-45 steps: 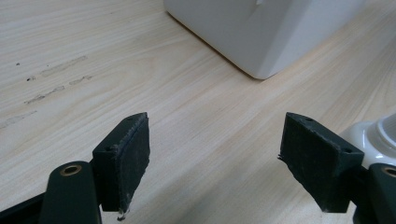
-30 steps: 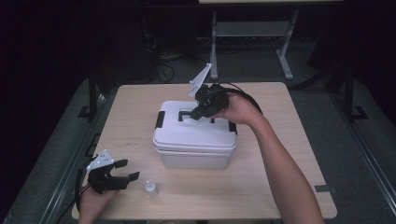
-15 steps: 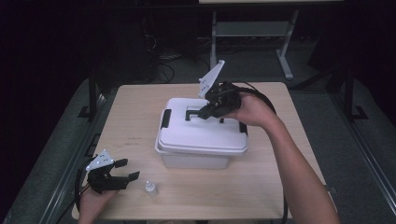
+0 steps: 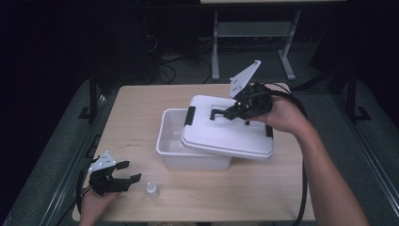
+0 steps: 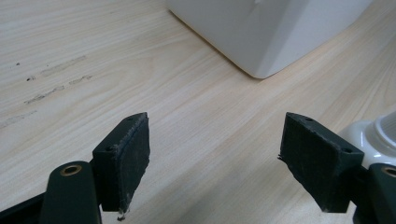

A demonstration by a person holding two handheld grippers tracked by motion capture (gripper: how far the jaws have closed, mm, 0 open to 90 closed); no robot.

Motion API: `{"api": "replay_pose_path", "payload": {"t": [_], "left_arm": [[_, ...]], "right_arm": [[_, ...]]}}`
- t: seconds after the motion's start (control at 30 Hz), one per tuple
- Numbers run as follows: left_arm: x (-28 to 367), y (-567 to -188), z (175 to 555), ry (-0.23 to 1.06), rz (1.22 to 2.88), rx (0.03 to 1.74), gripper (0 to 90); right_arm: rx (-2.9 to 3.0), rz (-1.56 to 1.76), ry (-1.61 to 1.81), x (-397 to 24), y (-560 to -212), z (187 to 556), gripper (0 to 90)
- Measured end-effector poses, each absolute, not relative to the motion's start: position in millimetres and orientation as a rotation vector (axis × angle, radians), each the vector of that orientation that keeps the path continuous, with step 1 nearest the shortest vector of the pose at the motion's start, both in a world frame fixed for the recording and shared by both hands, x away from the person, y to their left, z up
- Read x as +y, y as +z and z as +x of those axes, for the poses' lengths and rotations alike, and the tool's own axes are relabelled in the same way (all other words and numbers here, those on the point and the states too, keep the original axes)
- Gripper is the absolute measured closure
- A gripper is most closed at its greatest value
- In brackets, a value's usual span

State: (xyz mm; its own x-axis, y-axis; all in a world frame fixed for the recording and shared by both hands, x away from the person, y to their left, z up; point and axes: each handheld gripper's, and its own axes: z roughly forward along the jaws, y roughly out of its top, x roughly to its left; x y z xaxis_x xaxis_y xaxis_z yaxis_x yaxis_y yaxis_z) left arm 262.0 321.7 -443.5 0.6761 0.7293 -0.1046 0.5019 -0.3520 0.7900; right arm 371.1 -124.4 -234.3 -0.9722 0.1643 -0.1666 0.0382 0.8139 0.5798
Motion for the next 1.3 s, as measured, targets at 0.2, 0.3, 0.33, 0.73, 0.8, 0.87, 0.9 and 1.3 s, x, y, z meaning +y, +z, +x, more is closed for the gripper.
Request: {"api": "replay_pose_path", "payload": {"t": [0.2,0.3,0.33,0.73,0.8,0.87,0.9,1.3], "left_arm": [[322.9,-442.6,262.0,0.338,2.023,0.947,23.9],[322.7,-442.5,261.8,0.34,2.026,0.947,23.9],[322.4,-442.7,261.7,0.339,2.025,0.949,23.9],[321.5,-442.9,262.4,0.338,2.028,0.949,23.9],[321.5,-442.9,262.3,0.338,2.028,0.949,23.9],[321.5,-442.8,262.3,0.339,2.031,0.948,23.9],[321.5,-442.7,262.3,0.339,2.029,0.949,23.9],[319.9,-442.8,262.5,0.345,2.032,0.945,23.9]], "right_arm": [[2.776,0.24,0.877,-151.6,-235.6,362.1,83.6],[2.767,0.27,0.871,-165.0,-236.4,358.0,83.6],[2.762,0.281,0.87,-169.2,-236.5,356.4,83.6],[2.728,0.371,0.872,-209.0,-235.7,341.8,83.6],[2.727,0.378,0.869,-212.5,-236.4,340.4,83.6],[2.73,0.389,0.862,-216.4,-237.4,339.1,83.6],[2.729,0.394,0.864,-218.4,-238.2,338.5,83.6],[2.712,0.458,0.852,-246.7,-249.1,326.2,83.6]]}}
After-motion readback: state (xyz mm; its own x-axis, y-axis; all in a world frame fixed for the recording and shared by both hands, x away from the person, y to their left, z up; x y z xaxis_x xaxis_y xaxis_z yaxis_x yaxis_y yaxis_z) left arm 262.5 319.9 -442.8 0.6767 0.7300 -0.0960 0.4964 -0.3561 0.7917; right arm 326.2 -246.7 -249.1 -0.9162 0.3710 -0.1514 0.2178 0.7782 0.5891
